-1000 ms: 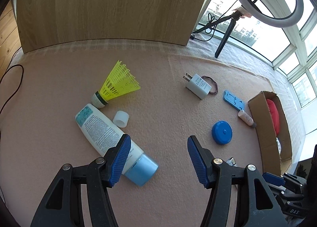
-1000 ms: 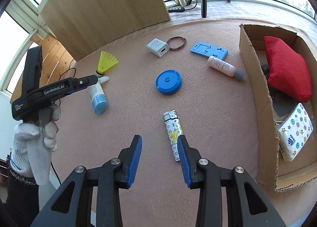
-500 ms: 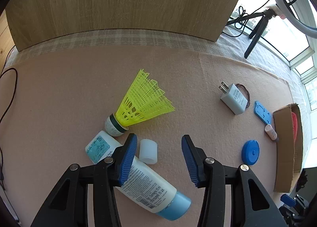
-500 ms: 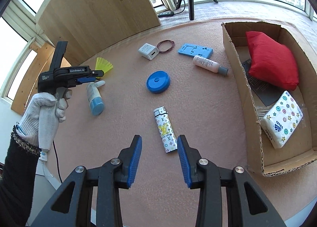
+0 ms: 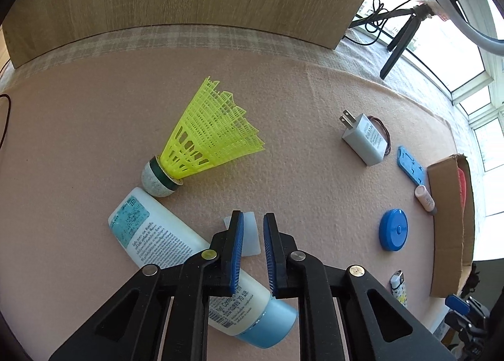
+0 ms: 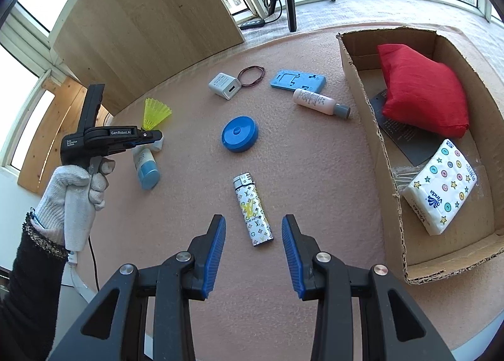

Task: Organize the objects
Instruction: 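Close the left tool on the small white cap while the right tool holds the lighter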

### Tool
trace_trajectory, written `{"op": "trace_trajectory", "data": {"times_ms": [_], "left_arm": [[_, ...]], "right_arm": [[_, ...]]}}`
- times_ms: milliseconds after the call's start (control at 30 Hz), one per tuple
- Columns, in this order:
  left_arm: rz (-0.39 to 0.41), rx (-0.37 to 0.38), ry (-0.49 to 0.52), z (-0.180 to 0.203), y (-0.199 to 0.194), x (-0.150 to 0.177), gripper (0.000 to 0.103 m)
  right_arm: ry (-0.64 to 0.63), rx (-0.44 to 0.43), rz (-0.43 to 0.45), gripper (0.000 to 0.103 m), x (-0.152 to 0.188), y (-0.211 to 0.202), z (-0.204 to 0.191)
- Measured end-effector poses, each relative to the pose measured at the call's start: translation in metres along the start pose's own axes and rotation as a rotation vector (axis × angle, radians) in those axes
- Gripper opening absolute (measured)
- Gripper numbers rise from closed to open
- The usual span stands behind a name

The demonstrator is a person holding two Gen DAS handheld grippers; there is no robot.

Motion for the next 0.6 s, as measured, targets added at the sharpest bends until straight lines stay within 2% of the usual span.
{"op": "trace_trajectory", "data": {"times_ms": [100, 233, 300, 367, 433, 600], "left_arm": [[-0.019, 0.066, 0.023, 0.020, 0.000, 0.006, 0.008], [0.021, 0.042, 0.011, 0.024, -0.012, 0.000, 0.008], [0.034, 0.007, 0.009, 0.022, -0.013, -0.005, 0.012], [0.027, -0.022, 0.018, 0.022, -0.010, -0.007, 0.033], [0.016, -0.049, 0.049, 0.024, -0.003, -0.008, 0.041], [-0.018, -0.113, 0.101, 0.025, 0.013, -0.002, 0.041]], "right_arm": [[-0.010, -0.001, -0.002, 0.034, 0.000, 0.001, -0.003], [-0.014, -0.002, -0.004, 0.034, 0.000, 0.001, -0.005], [-0.009, -0.007, -0.008, 0.034, 0.001, 0.002, -0.004], [-0.003, -0.013, -0.013, 0.034, 0.003, 0.003, -0.004], [0.002, -0.013, -0.016, 0.034, 0.004, 0.003, -0.002], [0.012, -0.007, -0.013, 0.034, 0.004, 0.001, 0.001]]}}
Point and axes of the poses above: each gripper's, at about its wrist camera, not at the fingertips, and y roughly the way its jaws point, z to its right, x to its underside, the point moved 7 cm from there along y, roughly the way its jaws point, and after that the axes turned 4 degrees about -y, right-handed, at the moved point
